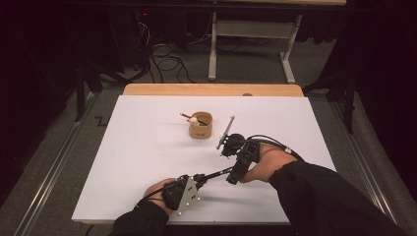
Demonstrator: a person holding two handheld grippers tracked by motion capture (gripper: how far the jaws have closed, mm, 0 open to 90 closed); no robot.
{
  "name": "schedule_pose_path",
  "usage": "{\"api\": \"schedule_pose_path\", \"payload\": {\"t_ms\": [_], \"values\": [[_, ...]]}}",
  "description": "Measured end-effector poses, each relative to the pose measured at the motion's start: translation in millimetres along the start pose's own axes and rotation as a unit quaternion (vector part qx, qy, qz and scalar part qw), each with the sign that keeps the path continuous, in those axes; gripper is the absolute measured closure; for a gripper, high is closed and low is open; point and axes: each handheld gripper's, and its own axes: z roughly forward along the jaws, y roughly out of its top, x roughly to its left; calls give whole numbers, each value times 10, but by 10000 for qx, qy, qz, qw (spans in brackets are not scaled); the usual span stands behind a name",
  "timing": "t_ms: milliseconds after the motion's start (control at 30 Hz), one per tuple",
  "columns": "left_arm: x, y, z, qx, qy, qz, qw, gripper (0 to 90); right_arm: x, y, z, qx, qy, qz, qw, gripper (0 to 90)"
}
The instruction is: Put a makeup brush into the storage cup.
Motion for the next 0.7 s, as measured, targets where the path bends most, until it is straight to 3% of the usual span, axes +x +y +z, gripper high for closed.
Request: {"api": "schedule_pose_path", "payload": {"t_ms": [500, 700], "values": [[52, -31, 3, 99, 51, -191, 9998, 790, -116, -223, -14, -97, -185, 204, 9996, 93], [87, -48, -2, 82, 41, -377, 9992, 790, -186, -341, 30, -136, -209, 354, 9991, 94]]}}
